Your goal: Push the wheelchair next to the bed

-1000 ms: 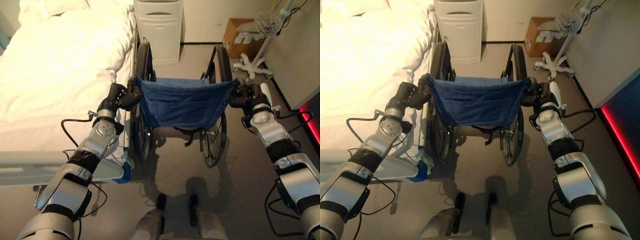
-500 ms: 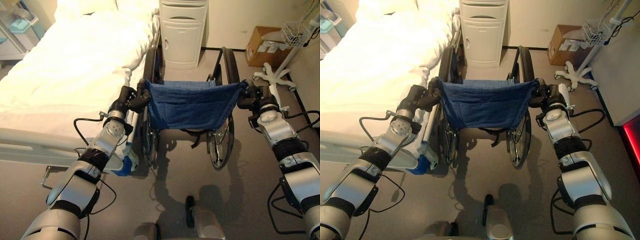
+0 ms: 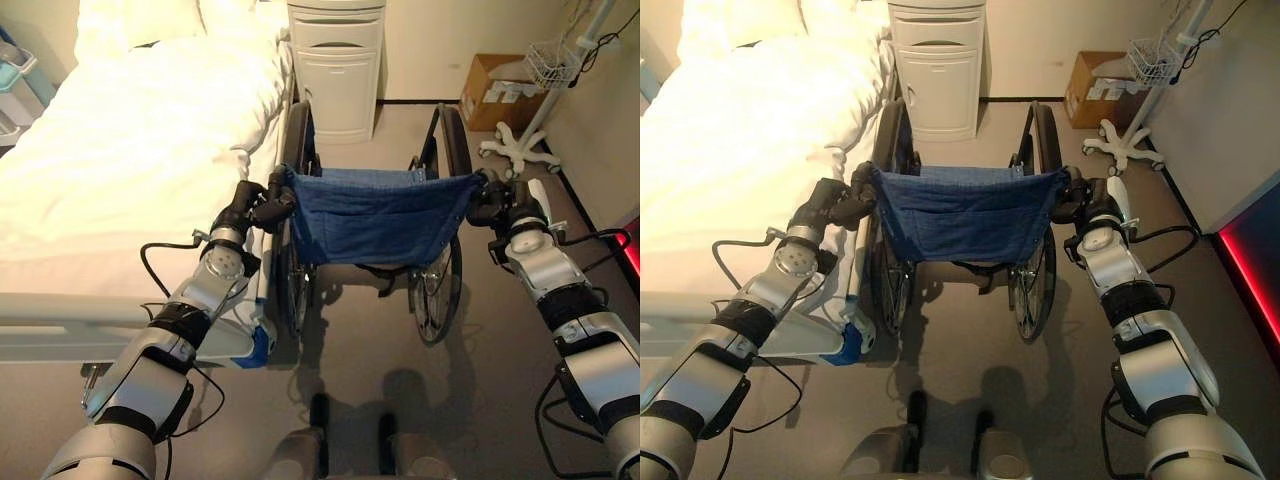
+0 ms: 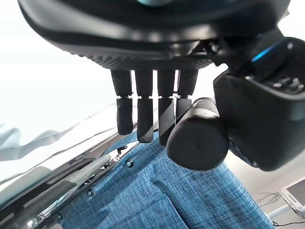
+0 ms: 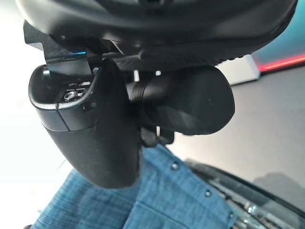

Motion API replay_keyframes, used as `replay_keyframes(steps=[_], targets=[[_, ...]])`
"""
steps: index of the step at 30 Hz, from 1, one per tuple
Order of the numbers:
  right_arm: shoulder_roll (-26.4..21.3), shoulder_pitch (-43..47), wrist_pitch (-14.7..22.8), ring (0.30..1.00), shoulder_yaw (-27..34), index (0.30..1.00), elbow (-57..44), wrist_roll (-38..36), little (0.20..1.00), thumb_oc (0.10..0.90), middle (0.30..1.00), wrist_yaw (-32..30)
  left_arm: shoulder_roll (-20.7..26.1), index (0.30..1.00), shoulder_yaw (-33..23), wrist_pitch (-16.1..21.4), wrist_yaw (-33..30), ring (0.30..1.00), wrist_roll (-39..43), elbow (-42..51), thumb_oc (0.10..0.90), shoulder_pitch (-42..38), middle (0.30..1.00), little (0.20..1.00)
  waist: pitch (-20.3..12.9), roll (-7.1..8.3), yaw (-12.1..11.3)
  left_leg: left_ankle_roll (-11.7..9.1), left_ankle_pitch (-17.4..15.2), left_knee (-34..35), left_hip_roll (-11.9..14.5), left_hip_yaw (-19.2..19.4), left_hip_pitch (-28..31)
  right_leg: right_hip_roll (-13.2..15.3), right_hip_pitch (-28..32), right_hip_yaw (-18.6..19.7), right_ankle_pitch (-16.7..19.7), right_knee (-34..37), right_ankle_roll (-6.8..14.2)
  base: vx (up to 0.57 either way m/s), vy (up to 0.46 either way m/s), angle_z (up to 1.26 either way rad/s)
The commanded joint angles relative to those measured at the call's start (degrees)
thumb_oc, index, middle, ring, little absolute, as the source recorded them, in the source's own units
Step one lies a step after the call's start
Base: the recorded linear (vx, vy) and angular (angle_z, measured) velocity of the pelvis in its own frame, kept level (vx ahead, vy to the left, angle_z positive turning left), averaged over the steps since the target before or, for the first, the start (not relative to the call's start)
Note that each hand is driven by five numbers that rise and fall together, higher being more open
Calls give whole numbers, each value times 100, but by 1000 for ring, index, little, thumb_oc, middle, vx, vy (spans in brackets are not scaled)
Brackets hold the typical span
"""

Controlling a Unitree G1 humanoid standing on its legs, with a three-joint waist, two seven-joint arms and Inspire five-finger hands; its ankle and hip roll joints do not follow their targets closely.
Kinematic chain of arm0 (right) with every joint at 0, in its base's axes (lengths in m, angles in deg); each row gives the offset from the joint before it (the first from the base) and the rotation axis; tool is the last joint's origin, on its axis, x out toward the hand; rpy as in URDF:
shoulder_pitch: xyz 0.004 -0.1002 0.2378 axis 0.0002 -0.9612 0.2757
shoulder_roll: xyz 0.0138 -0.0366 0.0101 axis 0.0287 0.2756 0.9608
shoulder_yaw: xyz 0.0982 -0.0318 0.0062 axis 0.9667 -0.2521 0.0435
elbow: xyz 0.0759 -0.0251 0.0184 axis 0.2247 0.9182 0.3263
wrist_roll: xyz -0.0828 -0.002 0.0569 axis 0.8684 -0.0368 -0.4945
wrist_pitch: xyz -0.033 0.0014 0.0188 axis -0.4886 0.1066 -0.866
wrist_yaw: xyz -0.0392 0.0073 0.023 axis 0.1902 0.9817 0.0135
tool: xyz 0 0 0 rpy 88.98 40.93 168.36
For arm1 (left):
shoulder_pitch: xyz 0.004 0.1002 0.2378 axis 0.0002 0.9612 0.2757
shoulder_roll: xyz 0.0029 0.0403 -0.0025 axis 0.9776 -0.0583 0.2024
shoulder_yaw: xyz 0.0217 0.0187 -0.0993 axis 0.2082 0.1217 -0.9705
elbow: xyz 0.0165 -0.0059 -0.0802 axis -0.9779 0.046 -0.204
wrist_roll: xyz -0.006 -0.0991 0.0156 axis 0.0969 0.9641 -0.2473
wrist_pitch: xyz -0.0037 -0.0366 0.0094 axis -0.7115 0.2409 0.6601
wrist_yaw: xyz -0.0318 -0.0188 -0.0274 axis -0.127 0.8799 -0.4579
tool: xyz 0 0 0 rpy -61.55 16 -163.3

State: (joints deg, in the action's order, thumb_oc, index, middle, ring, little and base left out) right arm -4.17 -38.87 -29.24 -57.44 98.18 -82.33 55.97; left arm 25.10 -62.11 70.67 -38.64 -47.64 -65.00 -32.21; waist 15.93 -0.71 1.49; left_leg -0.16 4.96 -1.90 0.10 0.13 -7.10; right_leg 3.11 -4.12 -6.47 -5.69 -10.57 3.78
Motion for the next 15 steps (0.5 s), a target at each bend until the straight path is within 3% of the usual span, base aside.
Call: replay_keyframes(steps=[1, 9, 15], targets=[[504, -412, 147, 900, -644, 900, 122, -169, 900, 800, 900, 670, 151, 900, 171, 105, 108, 900, -226, 99, 800, 106, 900, 900, 97, 52, -289, 96, -649, -321, -248, 35, 309, 191, 294, 157, 304, 287, 109, 33, 12, 4], [293, -419, 70, 900, -477, 900, -102, -520, 900, 800, 900, 865, 152, 900, -134, 341, 117, 900, 295, 418, 800, 411, 900, 900, -109, 85, -316, 112, -729, -303, -223, -29, 532, 154, 448, 207, 284, 302, 111, 4, -6, -5], [-285, -124, -88, 900, -358, 900, -557, -1210, 900, 800, 900, 1359, 271, 900, -555, 531, 671, 900, 1557, 679, 800, 595, 900, 900, -395, 176, -314, 58, -685, -109, -170, -66, 772, 94, 552, 194, 356, 405, 135, -2, -29, 7]])
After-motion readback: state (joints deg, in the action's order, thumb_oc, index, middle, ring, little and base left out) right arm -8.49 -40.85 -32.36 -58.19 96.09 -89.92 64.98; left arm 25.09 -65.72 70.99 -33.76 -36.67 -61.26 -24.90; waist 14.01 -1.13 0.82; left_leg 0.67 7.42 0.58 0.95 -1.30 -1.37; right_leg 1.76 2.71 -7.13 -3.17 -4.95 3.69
